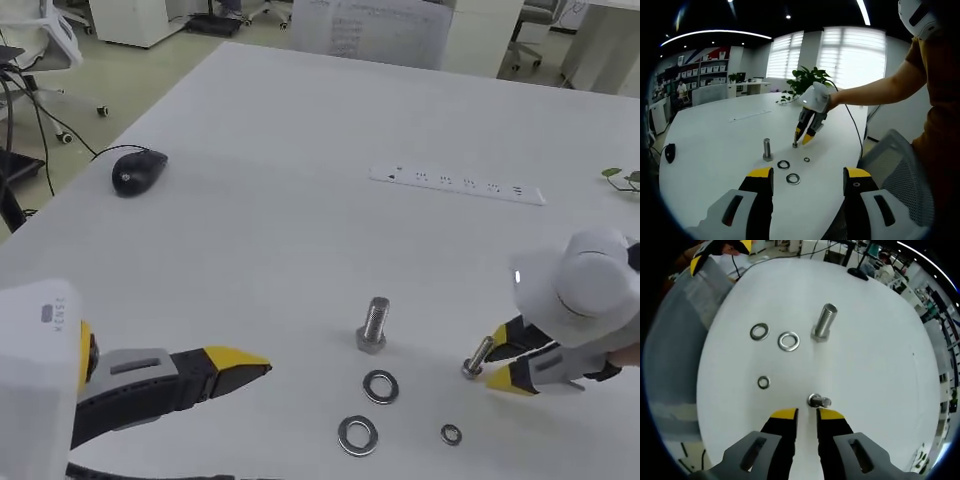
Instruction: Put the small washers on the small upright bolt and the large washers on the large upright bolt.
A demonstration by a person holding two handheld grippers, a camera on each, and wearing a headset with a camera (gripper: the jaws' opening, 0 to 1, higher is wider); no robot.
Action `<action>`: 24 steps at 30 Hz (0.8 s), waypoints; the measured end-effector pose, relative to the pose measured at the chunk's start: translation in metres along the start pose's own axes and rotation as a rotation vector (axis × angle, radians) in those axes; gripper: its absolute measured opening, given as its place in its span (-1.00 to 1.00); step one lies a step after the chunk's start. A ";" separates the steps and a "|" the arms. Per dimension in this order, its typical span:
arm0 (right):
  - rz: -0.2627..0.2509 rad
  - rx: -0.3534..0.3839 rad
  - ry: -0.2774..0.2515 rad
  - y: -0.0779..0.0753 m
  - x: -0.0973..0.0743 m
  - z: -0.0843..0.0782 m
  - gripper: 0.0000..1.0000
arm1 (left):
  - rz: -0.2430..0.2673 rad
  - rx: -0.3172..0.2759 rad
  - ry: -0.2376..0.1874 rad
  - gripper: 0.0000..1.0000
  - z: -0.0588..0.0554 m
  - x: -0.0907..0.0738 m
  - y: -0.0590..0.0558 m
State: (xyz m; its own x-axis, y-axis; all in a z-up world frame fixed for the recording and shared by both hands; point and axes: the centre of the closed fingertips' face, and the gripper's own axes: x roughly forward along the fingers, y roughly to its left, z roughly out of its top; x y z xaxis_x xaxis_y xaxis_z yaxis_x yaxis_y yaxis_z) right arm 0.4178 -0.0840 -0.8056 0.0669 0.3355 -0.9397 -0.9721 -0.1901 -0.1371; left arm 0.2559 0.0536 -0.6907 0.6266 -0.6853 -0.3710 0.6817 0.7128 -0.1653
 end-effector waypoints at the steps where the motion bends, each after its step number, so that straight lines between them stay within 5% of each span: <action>1: 0.004 0.008 0.002 0.003 0.000 -0.001 -0.69 | -0.001 0.000 0.001 0.11 0.000 0.000 0.000; 24: 0.077 -0.033 -0.019 0.057 0.009 0.027 -0.67 | 0.003 0.039 -0.015 0.11 0.006 -0.011 -0.014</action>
State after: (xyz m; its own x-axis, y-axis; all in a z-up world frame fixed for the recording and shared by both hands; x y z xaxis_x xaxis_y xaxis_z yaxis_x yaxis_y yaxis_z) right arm 0.3568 -0.0665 -0.8132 -0.0121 0.3363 -0.9417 -0.9663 -0.2463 -0.0755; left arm 0.2420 0.0503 -0.6787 0.6343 -0.6855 -0.3576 0.6936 0.7088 -0.1285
